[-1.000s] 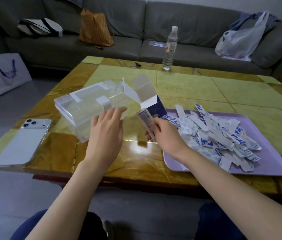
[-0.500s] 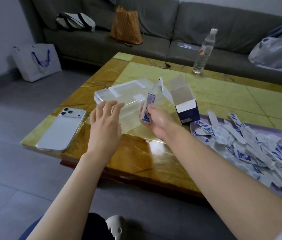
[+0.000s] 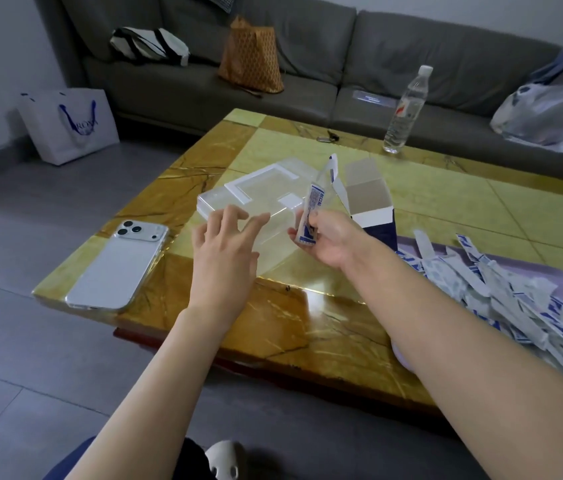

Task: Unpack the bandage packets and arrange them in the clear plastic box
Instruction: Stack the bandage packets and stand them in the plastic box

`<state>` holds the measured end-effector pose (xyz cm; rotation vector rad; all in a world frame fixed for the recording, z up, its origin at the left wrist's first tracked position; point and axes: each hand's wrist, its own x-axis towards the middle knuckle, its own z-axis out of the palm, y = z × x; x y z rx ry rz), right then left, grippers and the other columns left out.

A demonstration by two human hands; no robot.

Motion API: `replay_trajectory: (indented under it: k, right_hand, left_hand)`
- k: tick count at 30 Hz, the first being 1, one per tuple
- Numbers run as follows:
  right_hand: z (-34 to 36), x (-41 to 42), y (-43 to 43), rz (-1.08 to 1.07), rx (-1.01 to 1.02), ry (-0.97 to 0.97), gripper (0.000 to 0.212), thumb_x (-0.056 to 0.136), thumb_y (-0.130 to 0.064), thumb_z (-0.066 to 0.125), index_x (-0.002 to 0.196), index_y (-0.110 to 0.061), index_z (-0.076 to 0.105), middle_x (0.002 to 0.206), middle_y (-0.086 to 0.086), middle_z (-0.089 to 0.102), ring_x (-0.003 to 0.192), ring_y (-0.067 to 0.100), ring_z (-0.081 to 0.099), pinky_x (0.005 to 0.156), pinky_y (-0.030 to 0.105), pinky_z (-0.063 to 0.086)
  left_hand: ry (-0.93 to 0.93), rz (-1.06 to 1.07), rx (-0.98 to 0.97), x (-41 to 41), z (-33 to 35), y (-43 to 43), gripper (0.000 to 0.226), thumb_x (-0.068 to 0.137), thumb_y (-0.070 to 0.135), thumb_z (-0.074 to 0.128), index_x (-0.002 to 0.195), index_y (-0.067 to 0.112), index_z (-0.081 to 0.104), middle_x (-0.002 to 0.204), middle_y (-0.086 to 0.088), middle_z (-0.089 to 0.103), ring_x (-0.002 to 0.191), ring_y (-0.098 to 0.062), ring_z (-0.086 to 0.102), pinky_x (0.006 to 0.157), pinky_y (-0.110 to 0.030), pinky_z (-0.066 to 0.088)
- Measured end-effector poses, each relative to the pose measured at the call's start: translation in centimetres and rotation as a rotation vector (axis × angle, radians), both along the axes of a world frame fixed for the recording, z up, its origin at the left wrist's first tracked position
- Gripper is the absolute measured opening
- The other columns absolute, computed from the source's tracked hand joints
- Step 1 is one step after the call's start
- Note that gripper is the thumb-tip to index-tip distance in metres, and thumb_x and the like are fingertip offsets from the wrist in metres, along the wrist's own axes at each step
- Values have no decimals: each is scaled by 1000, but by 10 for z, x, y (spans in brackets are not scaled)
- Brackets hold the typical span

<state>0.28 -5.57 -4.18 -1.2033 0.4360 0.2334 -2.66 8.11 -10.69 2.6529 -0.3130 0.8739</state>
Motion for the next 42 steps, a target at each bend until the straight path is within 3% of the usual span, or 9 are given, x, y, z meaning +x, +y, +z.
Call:
replay_trajectory:
  k: [8, 14, 17, 22, 25, 30, 35, 38, 42]
  right_hand:
    - [-3, -12, -9, 21, -5, -1, 28, 98, 1, 34, 80, -9, 53, 75, 3, 50, 68, 14, 48, 94, 31, 44]
    - [-6, -22, -16, 69, -41, -15, 25, 99, -5, 35, 85, -9, 55, 79, 4, 51, 71, 15, 50, 92, 31, 45]
    - [1, -19, -18, 128, -283, -163, 27, 103, -15, 32, 92, -10, 57, 81, 2, 52, 77, 15, 52, 86, 31, 44]
    - [11, -14, -17, 219, -608, -313, 32, 102, -20, 32, 85, -19, 58, 90, -1, 58, 93, 18, 54, 97, 36, 42]
    - [8, -15, -17, 190, -604, -350, 27, 103, -21, 32, 94, -18, 57, 103, 1, 61, 95, 16, 56, 98, 36, 44]
    - [10, -14, -15, 122, -569, -376, 26, 103, -21, 31, 98, -17, 56, 89, -6, 58, 88, 13, 55, 95, 36, 45]
    - [20, -14, -13, 88, -593, -417, 26, 103, -22, 31, 102, -18, 56, 101, 1, 59, 97, 18, 57, 92, 36, 47]
    - [26, -15, -12, 76, -589, -427, 30, 103, -23, 31, 111, -13, 58, 98, 1, 59, 98, 18, 58, 92, 35, 48]
    - [29, -22, -14, 37, -592, -444, 24, 103, -23, 31, 101, -19, 55, 101, 3, 61, 99, 19, 59, 89, 34, 49]
  left_hand:
    - [-37, 28, 17, -3, 0, -9, 58, 68, 21, 80, 122, 21, 58, 106, -10, 51, 100, -23, 36, 83, -48, 40]
    - [-17, 8, 8, -8, -1, -12, 53, 66, 18, 79, 115, 21, 59, 112, -7, 55, 104, -28, 39, 82, -46, 42]
    - [-4, 7, 28, -10, 1, -14, 52, 65, 14, 80, 113, 20, 61, 110, -7, 56, 102, -34, 47, 82, -46, 42]
    - [-10, 0, 33, -13, 4, -14, 49, 70, 16, 79, 115, 19, 62, 110, -8, 57, 102, -35, 49, 83, -46, 43]
    - [-16, -21, 37, -15, 5, -16, 49, 71, 17, 79, 116, 17, 61, 110, -9, 57, 102, -35, 49, 85, -47, 42]
    - [-11, -52, 32, -20, 3, -15, 56, 68, 20, 79, 119, 16, 56, 110, -7, 55, 105, -27, 39, 87, -44, 40]
    - [-1, -86, -12, -29, 8, -15, 59, 72, 28, 76, 125, 16, 52, 116, -7, 53, 109, -23, 35, 90, -45, 40]
    - [-45, -111, -59, -32, 12, -11, 52, 77, 24, 73, 123, 15, 52, 114, -7, 54, 108, -23, 38, 88, -40, 40]
    - [-141, -100, -73, -31, 22, -6, 36, 81, 14, 70, 114, 10, 58, 106, -7, 62, 97, -21, 41, 81, -29, 33]
